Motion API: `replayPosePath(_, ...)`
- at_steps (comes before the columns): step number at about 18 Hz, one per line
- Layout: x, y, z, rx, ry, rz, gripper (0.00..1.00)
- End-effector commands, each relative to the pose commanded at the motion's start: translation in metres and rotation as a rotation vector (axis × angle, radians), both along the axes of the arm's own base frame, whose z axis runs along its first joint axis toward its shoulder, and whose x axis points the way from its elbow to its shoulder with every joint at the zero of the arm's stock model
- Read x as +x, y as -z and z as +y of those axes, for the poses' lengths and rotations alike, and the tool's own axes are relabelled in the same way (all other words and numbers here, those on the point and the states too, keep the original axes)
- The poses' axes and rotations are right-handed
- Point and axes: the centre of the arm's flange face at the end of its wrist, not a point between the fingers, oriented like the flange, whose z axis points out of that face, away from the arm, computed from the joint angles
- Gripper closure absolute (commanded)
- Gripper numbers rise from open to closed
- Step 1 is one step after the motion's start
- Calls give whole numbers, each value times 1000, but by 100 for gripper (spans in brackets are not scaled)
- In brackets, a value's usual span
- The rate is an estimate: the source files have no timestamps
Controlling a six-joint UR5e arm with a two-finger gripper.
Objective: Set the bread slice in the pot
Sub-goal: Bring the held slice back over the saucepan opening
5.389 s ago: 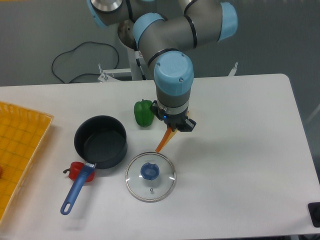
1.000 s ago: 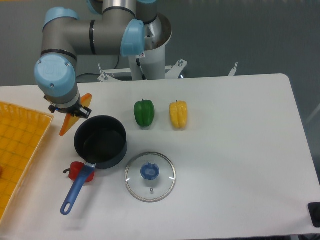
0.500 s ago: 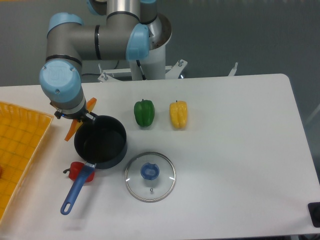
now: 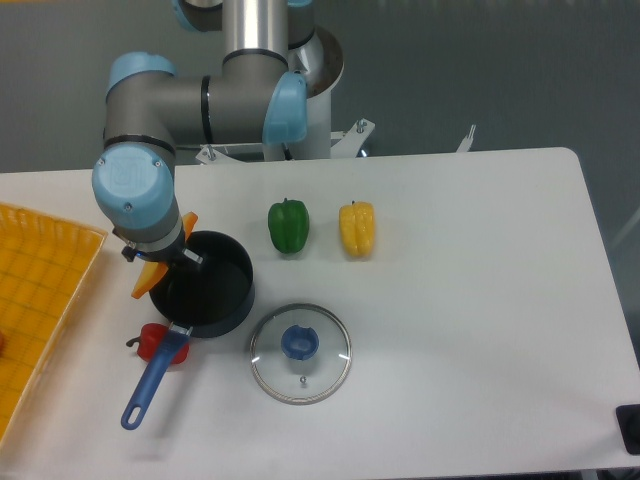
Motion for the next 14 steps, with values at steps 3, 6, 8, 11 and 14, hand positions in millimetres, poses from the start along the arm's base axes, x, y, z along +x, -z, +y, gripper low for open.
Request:
replayPosePath(3,-14,2,-4,-5,-3,7,78)
replayPosePath(6,-21,3,-9,-1,26,0,78)
replayPosePath(8,-22,6,-8,-4,26,-1,78)
replayPosePath(11,-24,13,-6,-11,29,4,78)
replayPosePath(14,-25,19,-6,-26,32,9,77)
